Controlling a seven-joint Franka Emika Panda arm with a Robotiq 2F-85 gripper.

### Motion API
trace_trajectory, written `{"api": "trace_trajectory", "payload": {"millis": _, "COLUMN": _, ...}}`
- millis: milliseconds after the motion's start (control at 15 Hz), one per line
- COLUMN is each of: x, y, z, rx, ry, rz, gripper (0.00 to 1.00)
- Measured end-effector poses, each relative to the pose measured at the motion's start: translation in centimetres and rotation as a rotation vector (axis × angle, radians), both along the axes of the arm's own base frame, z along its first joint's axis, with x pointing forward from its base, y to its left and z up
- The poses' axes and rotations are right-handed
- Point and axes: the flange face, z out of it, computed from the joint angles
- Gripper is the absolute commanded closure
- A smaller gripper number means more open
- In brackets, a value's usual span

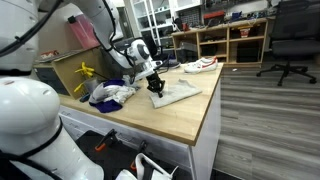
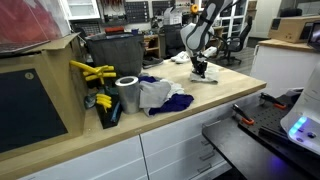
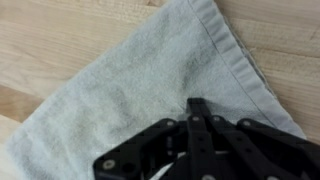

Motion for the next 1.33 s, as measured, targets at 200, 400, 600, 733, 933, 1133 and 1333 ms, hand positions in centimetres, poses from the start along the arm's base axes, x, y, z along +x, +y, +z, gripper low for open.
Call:
{"api": "trace_trajectory", "payload": {"millis": 200, "x": 0.0, "y": 0.0, "z": 0.0, "rx": 0.001, "ry": -0.001, "rz": 0.001, "gripper": 1.00}}
{"api": "trace_trajectory", "payload": {"millis": 400, "x": 0.0, "y": 0.1, "z": 0.0, "rx": 0.003, "ry": -0.001, "rz": 0.000, "gripper": 1.00}}
{"api": "trace_trajectory", "payload": {"millis": 600, "x": -0.1, "y": 0.6, "z": 0.1, "rx": 0.015, "ry": -0.001, "rz": -0.005, "gripper": 1.00}}
{"api": "trace_trajectory", "payload": {"millis": 733, "x": -0.2, "y": 1.9, "z": 0.2, "rx": 0.040, "ry": 0.000, "rz": -0.009, "gripper": 1.00}}
{"api": "trace_trajectory", "payload": {"millis": 933, "x": -0.5, "y": 4.6, "z": 0.3, "rx": 0.089, "ry": 0.007, "rz": -0.011, "gripper": 1.00}}
{"api": "trace_trajectory", "payload": {"millis": 1133, "x": -0.9, "y": 6.9, "z": 0.4, "rx": 0.127, "ry": 0.014, "rz": -0.011, "gripper": 0.73}}
{"api": "trace_trajectory", "payload": {"millis": 1333, "x": -1.1, "y": 7.7, "z": 0.5, "rx": 0.148, "ry": 0.020, "rz": -0.024, "gripper": 0.53}}
